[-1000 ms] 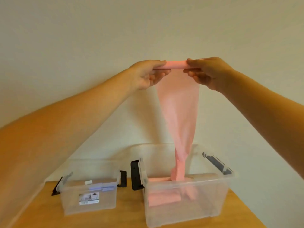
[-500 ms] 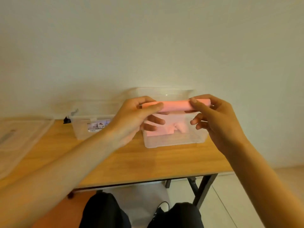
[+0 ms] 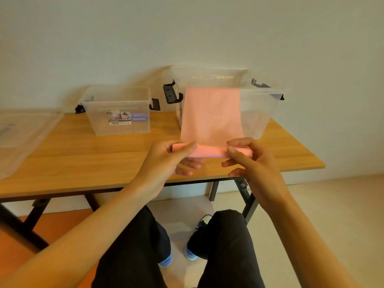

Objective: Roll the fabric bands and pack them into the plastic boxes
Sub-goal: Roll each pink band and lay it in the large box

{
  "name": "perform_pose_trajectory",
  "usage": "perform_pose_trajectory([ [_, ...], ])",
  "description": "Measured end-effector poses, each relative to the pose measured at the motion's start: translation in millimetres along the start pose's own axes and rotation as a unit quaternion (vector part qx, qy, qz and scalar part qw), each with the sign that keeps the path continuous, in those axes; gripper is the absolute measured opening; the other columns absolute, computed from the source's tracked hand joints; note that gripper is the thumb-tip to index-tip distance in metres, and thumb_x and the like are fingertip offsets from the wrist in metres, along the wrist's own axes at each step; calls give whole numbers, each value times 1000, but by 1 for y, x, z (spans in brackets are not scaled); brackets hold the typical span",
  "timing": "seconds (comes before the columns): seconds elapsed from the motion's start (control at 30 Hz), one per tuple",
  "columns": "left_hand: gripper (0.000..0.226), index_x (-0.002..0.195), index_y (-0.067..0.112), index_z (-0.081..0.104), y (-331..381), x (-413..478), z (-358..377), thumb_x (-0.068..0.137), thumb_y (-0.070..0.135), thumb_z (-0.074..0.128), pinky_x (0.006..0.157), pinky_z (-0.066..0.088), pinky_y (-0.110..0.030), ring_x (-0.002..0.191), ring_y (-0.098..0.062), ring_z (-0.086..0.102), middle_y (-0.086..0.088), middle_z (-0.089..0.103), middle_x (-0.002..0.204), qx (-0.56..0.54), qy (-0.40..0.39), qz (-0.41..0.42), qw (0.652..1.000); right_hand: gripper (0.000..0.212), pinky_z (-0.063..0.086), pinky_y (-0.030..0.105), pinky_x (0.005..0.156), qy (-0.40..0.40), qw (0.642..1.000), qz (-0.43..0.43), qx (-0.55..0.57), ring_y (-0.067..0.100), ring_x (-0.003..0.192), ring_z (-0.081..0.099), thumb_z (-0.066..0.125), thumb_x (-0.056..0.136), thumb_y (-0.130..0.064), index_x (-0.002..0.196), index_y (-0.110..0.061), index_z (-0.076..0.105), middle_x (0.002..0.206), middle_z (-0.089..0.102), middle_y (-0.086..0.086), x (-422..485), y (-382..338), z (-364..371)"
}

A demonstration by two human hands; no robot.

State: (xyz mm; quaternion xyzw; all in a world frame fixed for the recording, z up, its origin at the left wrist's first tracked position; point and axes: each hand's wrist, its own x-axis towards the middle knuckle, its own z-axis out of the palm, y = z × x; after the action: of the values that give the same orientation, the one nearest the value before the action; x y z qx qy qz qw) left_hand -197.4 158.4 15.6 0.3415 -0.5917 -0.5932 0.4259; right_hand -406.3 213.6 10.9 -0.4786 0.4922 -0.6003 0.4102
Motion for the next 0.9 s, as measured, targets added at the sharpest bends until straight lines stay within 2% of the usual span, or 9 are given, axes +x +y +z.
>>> perform_pose_trajectory([
  [0.1, 22, 111, 9, 70, -4, 7, 2, 93, 21, 67, 59, 60, -28, 85, -27, 75, -9, 77, 98, 0, -4, 2, 1000, 20, 58, 24, 58, 12, 1000, 2, 2, 25, 76, 74, 75, 85, -14, 102, -5, 72, 89, 76, 9, 4, 6, -4],
  [0.17, 23, 111, 6, 69, -8, 12, 3, 88, 11, 71, 60, 61, -29, 88, -31, 76, -9, 76, 102, -11, -12, 9, 1000, 24, 58, 24, 57, 20, 1000, 3, -10, 25, 71, 74, 75, 83, -20, 102, -5, 72, 87, 76, 11, 7, 10, -5],
  [0.27, 17, 101, 0, 72, -13, 17, 6, 85, 3, 73, 62, 61, -26, 83, -33, 76, -12, 76, 93, -11, -3, 21, 1000, 28, 60, 28, 58, 25, 1000, -1, -19, 27, 67, 74, 73, 85, -25, 105, -6, 72, 84, 76, 14, 10, 12, -6],
  [0.33, 16, 101, -2, 72, -17, 18, 8, 86, 5, 73, 63, 62, -26, 79, -33, 76, -13, 76, 91, -12, 16, 22, 1000, 33, 61, 29, 59, 15, 1000, 8, -22, 28, 72, 75, 75, 81, -28, 109, -11, 72, 88, 77, 11, 12, 12, -7],
  [0.4, 19, 102, -2, 72, -19, 19, 8, 87, 10, 72, 62, 62, -26, 77, -34, 76, -13, 76, 90, -17, 24, 21, 999, 36, 61, 28, 60, -2, 1000, 24, -16, 27, 80, 76, 78, 79, -23, 112, -12, 72, 97, 77, 8, 14, 13, -9],
  [0.53, 24, 104, 1, 72, -19, 19, 6, 83, 13, 75, 63, 62, -28, 76, -33, 75, -15, 76, 88, -3, 9, 29, 1000, 17, 60, 25, 58, 2, 1000, 28, -4, 26, 76, 76, 74, 86, -9, 102, -5, 73, 90, 76, 10, 16, 18, -13],
  [0.67, 24, 105, 3, 73, -22, 20, 2, 82, 1, 77, 64, 61, -27, 75, -28, 75, -12, 77, 88, 38, -1, 46, 998, 23, 60, 25, 58, 20, 999, 30, -7, 24, 66, 73, 72, 88, -20, 105, -5, 72, 85, 75, 17, 16, 18, -16],
  [0.83, 17, 104, 4, 74, -26, 22, 3, 87, 6, 73, 57, 58, -25, 68, -25, 73, -11, 76, 85, 37, 15, 47, 998, 33, 62, 29, 62, -8, 999, 15, -30, 26, 79, 76, 77, 80, -22, 110, -9, 72, 92, 77, 10, 15, 15, -19],
  [0.9, 21, 108, 5, 73, -26, 22, 3, 87, 7, 73, 59, 59, -26, 73, -27, 74, -11, 77, 91, 25, 9, 45, 999, 30, 61, 28, 61, -10, 999, 15, -35, 25, 74, 75, 76, 81, -22, 106, -6, 73, 87, 76, 12, 16, 16, -19],
])
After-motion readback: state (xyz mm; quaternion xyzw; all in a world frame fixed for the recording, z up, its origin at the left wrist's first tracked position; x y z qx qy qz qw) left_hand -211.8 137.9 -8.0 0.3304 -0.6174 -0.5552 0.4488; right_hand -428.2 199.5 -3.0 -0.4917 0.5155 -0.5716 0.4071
